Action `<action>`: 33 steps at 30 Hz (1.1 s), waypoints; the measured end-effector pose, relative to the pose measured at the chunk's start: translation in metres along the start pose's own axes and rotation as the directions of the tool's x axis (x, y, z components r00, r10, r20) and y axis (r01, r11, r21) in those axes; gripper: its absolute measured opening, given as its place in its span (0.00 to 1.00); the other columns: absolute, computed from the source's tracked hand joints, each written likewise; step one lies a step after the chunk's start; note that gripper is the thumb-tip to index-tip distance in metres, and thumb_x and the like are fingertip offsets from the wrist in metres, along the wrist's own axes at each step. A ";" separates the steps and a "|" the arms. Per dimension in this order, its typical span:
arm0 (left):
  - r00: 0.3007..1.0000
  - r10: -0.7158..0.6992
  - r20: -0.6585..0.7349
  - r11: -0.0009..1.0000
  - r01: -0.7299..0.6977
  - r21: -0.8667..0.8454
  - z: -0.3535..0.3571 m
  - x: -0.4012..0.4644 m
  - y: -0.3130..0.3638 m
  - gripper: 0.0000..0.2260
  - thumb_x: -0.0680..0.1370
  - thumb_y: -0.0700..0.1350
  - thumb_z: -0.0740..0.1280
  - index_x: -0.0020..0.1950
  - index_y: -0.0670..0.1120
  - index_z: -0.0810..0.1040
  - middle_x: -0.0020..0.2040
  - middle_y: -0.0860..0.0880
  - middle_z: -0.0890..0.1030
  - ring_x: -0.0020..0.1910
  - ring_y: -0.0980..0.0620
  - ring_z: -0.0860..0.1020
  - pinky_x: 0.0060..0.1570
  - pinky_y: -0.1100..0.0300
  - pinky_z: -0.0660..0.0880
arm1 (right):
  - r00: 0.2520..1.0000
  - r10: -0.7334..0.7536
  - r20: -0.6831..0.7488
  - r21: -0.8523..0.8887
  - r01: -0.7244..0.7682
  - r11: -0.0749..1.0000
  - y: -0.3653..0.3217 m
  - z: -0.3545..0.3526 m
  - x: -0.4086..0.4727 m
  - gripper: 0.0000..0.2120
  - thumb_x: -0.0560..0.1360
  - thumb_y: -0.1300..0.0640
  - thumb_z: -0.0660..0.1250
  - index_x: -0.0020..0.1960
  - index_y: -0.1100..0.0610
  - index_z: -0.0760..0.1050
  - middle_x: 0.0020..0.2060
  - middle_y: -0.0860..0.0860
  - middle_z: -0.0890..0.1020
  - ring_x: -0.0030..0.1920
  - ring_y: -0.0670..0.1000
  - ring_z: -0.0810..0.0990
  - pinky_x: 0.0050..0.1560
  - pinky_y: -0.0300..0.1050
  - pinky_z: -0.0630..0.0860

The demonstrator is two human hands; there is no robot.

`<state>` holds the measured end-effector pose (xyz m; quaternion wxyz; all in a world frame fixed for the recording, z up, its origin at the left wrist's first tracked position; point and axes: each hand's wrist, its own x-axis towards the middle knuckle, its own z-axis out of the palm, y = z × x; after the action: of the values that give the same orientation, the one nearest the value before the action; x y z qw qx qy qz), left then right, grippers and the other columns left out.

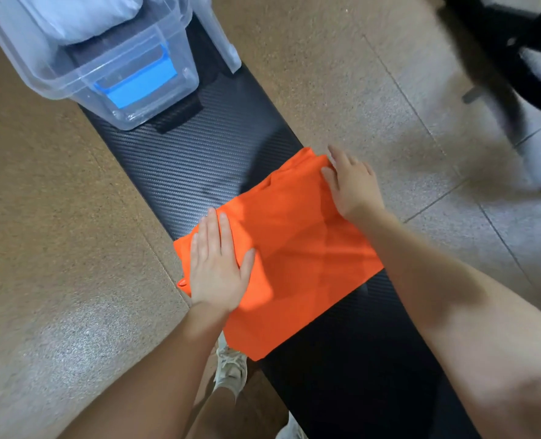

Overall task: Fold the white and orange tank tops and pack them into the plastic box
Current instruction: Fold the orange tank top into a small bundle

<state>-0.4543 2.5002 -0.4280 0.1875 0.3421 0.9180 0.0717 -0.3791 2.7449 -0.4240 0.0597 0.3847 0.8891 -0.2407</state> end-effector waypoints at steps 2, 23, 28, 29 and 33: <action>0.999 -0.027 -0.037 0.999 0.026 -0.046 -0.005 0.005 0.003 0.31 0.76 0.57 0.50 0.73 0.38 0.61 0.73 0.38 0.63 0.72 0.38 0.63 0.70 0.45 0.57 | 0.991 0.106 -0.076 0.227 -0.086 0.970 0.000 -0.005 -0.001 0.13 0.78 0.56 0.60 0.61 0.60 0.73 0.59 0.58 0.78 0.61 0.59 0.74 0.57 0.43 0.66; 0.989 0.036 -0.145 0.988 -0.058 -0.146 -0.049 0.058 -0.005 0.13 0.75 0.43 0.60 0.56 0.40 0.74 0.54 0.40 0.78 0.53 0.38 0.76 0.51 0.46 0.71 | 0.882 -0.224 -0.414 -0.041 0.228 0.973 -0.054 0.014 -0.044 0.17 0.76 0.55 0.57 0.63 0.59 0.68 0.65 0.58 0.71 0.65 0.59 0.68 0.67 0.53 0.62; 0.836 0.461 -0.298 0.863 -0.500 -0.069 -0.035 0.067 0.024 0.16 0.71 0.41 0.60 0.58 0.38 0.73 0.61 0.35 0.76 0.59 0.43 0.70 0.59 0.51 0.65 | 0.928 0.171 -0.331 0.125 -0.136 0.983 -0.059 0.010 -0.047 0.23 0.75 0.46 0.55 0.65 0.58 0.69 0.63 0.58 0.74 0.63 0.59 0.68 0.66 0.53 0.60; 0.782 0.548 -0.297 0.814 -0.580 -0.026 -0.031 0.070 0.029 0.17 0.71 0.41 0.61 0.59 0.38 0.71 0.62 0.35 0.76 0.60 0.43 0.68 0.61 0.50 0.64 | 0.927 0.271 -0.259 0.136 -0.243 0.960 -0.057 0.001 -0.035 0.24 0.75 0.43 0.55 0.64 0.57 0.71 0.61 0.57 0.75 0.63 0.59 0.69 0.65 0.53 0.60; 0.712 0.673 -0.200 0.737 -0.670 0.095 -0.015 0.070 0.043 0.20 0.70 0.43 0.60 0.62 0.39 0.71 0.61 0.39 0.78 0.63 0.46 0.67 0.64 0.53 0.62 | 0.966 0.248 -0.078 0.061 -0.243 0.968 -0.048 -0.018 0.004 0.17 0.74 0.41 0.62 0.37 0.54 0.71 0.44 0.56 0.81 0.53 0.59 0.75 0.54 0.51 0.65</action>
<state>-0.4832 2.5783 -0.4238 0.0428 0.6431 0.7465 0.1650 -0.4143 2.7275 -0.3911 0.0414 0.5032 0.8299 -0.2376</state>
